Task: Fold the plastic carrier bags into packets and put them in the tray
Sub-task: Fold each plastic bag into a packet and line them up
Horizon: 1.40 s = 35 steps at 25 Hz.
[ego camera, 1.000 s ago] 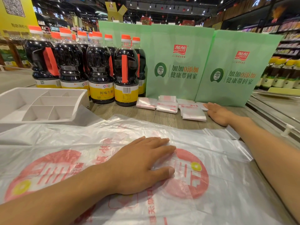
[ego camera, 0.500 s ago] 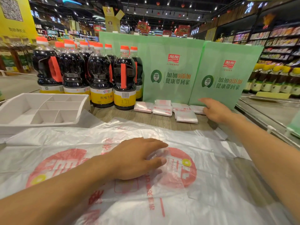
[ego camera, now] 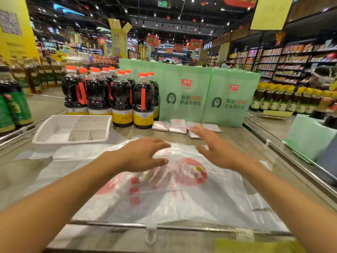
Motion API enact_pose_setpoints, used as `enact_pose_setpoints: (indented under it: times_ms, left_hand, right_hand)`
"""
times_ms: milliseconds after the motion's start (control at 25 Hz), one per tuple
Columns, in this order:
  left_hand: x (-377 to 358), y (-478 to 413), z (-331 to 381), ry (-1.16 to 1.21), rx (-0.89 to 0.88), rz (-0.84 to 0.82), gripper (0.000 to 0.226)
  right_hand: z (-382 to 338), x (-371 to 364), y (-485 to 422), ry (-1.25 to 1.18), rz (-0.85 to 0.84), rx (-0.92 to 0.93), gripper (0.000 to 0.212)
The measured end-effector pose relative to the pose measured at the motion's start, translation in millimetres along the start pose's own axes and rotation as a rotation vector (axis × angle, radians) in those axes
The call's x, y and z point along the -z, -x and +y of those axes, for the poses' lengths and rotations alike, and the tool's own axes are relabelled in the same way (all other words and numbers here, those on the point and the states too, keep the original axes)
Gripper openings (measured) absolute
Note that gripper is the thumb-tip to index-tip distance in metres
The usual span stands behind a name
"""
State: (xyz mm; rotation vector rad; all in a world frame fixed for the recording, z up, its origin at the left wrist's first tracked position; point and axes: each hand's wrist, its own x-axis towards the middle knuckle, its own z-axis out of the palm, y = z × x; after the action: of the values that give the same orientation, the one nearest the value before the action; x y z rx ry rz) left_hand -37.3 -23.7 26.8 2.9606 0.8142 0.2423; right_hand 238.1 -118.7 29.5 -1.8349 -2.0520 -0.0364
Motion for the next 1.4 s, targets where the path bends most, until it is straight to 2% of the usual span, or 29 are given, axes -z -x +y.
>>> enact_pose_setpoints:
  times_ms: [200, 320, 520, 640, 760, 880, 960, 1000, 1040, 1120, 1160, 1200, 1280, 1400]
  left_hand:
    - [2, 67, -18, 0.076, 0.099, -0.2, 0.063]
    - [-14, 91, -24, 0.06, 0.129, -0.271, 0.069]
    - [-28, 90, -28, 0.077, 0.158, -0.379, 0.103]
    - [-30, 76, -26, 0.01, 0.174, -0.382, 0.096]
    - [-31, 60, -21, 0.006, 0.177, -0.38, 0.093]
    - [-35, 45, -20, 0.035, 0.161, -0.371, 0.107]
    - [-39, 35, -21, 0.035, 0.145, -0.357, 0.122]
    - [-42, 31, -20, 0.03, 0.135, -0.352, 0.122]
    - [-45, 27, -18, 0.031, 0.125, -0.347, 0.114]
    - [-51, 25, -13, 0.042, 0.103, -0.322, 0.089]
    - [-54, 26, -12, 0.048, 0.091, -0.307, 0.081]
    - [-55, 28, -12, 0.058, 0.074, -0.296, 0.077]
    - [-55, 34, -14, 0.072, 0.019, -0.292, 0.078]
    - [-54, 37, -14, 0.08, -0.044, -0.286, 0.08]
  right_hand:
    - [-67, -22, 32, -0.098, -0.192, 0.084, 0.065]
    - [-90, -44, 35, -0.066, -0.33, 0.126, 0.069]
    - [-96, -65, 36, 0.035, -0.558, 0.071, 0.073]
    - [-86, -58, 39, 0.125, -0.621, 0.011, 0.072]
    - [-65, -48, 47, 0.147, -0.646, -0.087, 0.075]
    - [-36, -31, 65, 0.137, -0.644, -0.179, 0.091]
    - [-15, -20, 78, 0.119, -0.622, -0.235, 0.084]
    - [-6, -16, 85, 0.109, -0.608, -0.256, 0.079]
    - [2, -14, 89, 0.101, -0.596, -0.275, 0.08]
    - [10, -12, 95, 0.097, -0.567, -0.277, 0.103]
    - [13, -12, 96, 0.095, -0.551, -0.276, 0.117]
    - [15, -13, 96, 0.087, -0.537, -0.28, 0.121]
    - [15, -15, 98, 0.052, -0.502, -0.284, 0.114]
    - [11, -16, 101, 0.018, -0.474, -0.247, 0.088]
